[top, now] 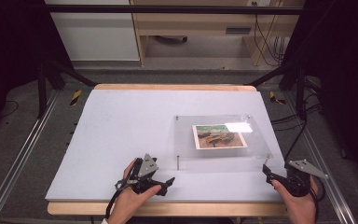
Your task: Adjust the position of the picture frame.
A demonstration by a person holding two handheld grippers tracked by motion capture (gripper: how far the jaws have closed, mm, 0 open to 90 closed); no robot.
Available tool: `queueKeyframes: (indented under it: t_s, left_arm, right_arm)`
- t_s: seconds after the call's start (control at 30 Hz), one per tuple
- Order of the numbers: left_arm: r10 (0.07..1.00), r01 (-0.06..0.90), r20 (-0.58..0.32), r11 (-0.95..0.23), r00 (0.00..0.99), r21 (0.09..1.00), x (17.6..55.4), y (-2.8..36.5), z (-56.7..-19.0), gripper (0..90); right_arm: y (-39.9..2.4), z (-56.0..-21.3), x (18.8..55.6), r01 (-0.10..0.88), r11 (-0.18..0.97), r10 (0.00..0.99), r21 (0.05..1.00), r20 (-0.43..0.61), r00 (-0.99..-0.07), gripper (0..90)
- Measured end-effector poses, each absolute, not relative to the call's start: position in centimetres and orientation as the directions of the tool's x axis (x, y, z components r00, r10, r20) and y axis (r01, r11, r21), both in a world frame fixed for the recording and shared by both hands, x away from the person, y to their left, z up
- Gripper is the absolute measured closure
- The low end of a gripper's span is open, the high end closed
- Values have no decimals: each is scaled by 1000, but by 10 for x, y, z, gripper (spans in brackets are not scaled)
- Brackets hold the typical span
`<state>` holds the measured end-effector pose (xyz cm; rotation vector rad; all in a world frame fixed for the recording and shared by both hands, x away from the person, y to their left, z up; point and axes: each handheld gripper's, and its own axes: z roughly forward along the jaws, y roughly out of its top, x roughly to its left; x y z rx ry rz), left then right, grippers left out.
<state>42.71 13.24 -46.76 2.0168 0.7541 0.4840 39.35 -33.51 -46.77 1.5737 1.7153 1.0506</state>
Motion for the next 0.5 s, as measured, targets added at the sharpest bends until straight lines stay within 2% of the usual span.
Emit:
queueKeyframes:
  t_s: [0.1,0.17,0.23,0.33,0.47,0.5]
  left_arm:
    - [675,320,63,-426,735,846,430,137,-470,43]
    - [686,349,33,-412,727,842,431,143,-473,43]
    - [706,357,22,-385,708,851,433,147,-474,48]
    - [706,345,26,-377,708,859,434,147,-473,49]
    - [698,333,9,-353,716,874,430,144,-471,49]
    - [695,329,6,-349,719,877,429,143,-471,49]
  right_arm:
    - [-333,-469,393,530,20,981,848,84,-173,93]
    - [-332,-468,393,525,32,981,850,75,-180,93]
    - [-330,-467,392,523,45,979,851,65,-191,127]
    - [-328,-468,392,532,70,981,844,39,-191,227]
    - [-326,-470,391,529,105,980,842,4,-199,265]
    - [-325,-471,391,514,136,975,847,-21,-223,337]
